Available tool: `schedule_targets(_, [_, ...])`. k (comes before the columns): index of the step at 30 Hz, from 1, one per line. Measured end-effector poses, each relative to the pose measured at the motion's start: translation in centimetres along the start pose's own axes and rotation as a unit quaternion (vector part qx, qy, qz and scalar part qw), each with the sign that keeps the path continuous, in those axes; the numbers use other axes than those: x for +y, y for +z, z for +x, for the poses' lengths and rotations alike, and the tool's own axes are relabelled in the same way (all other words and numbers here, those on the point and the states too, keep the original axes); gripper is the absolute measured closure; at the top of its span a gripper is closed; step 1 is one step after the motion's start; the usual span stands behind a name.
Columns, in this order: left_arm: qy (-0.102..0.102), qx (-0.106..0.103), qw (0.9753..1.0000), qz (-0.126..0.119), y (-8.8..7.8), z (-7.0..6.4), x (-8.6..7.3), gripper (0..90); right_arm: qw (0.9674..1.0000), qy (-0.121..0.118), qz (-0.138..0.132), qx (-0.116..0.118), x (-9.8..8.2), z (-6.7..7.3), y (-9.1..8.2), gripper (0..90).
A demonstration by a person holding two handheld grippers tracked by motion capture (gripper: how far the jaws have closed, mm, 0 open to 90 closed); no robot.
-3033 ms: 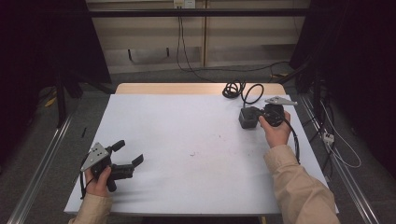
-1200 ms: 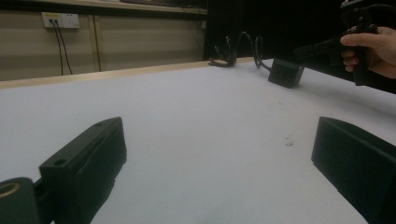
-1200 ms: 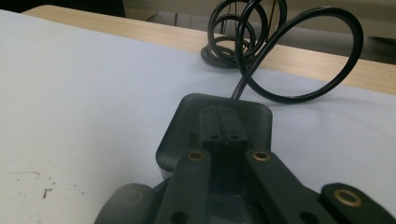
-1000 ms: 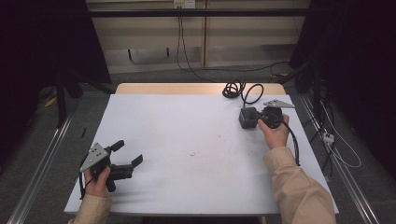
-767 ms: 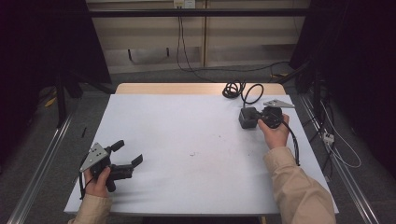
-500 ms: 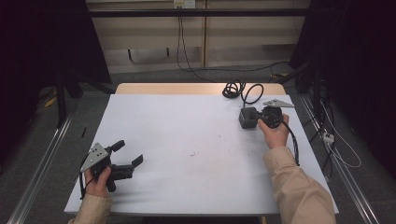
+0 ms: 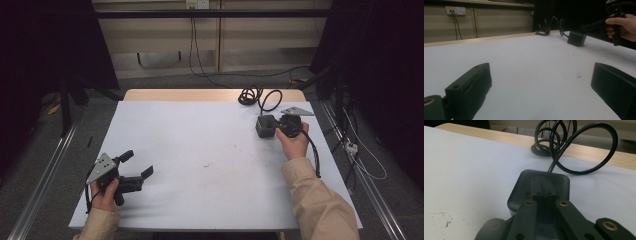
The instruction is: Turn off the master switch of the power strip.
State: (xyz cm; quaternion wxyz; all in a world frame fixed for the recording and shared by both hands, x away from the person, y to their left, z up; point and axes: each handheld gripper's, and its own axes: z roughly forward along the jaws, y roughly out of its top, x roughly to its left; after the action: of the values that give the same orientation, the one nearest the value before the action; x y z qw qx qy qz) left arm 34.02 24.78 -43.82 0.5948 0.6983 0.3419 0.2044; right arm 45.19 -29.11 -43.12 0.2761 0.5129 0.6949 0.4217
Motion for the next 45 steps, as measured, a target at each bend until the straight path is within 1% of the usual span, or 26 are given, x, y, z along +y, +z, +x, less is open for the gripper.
schedule_targets(8, [0.001,0.000,1.0000,-0.001,-0.03,0.04,0.01,2.8,1.0000,0.007,-0.005,0.002,-0.16,-0.05,-0.03,90.0])
schedule_targets(10, [-0.001,0.001,1.0000,-0.001,-0.03,0.03,0.00,2.8,1.0000,0.005,-0.008,0.002,-0.22,-0.06,-0.02,90.0])
schedule_targets(16, [-0.001,0.001,1.0000,-0.002,-0.06,0.04,0.03,2.8,1.0000,0.001,-0.006,-0.001,-0.16,0.06,-0.04,90.0])
schedule_targets(20, [-0.002,0.002,1.0000,-0.003,-0.09,0.11,0.01,2.8,1.0000,-0.007,-0.005,-0.005,-0.11,0.15,-0.03,90.0])
schedule_targets(24, [-0.002,0.002,1.0000,-0.003,-0.09,0.12,0.02,2.8,1.0000,-0.006,-0.005,-0.006,-0.09,0.19,-0.04,90.0])
schedule_targets(31, [-0.002,0.002,1.0000,-0.003,-0.09,0.12,0.01,2.8,0.9998,-0.014,-0.001,-0.010,0.02,0.32,-0.05,90.0])
schedule_targets(37, [0.000,0.001,1.0000,-0.001,-0.09,0.18,0.01,2.8,0.9999,-0.010,0.001,-0.012,0.06,0.38,-0.05,90.0])
schedule_targets(41, [-0.002,0.001,1.0000,-0.003,-0.09,0.16,0.02,2.8,0.9998,-0.014,0.001,-0.015,0.08,0.46,-0.04,90.0])
schedule_targets(43, [-0.002,0.002,1.0000,-0.003,-0.10,0.19,0.03,2.8,0.9998,-0.010,0.000,-0.015,0.10,0.45,-0.06,90.0])
schedule_targets(44, [-0.003,0.002,1.0000,-0.003,-0.10,0.20,0.03,2.8,0.9998,-0.008,-0.007,-0.016,0.16,0.40,-0.13,90.0])
schedule_targets(45, [-0.002,0.002,1.0000,-0.003,-0.09,0.20,0.03,2.8,0.9999,-0.004,-0.005,-0.014,0.28,0.30,-0.21,90.0])
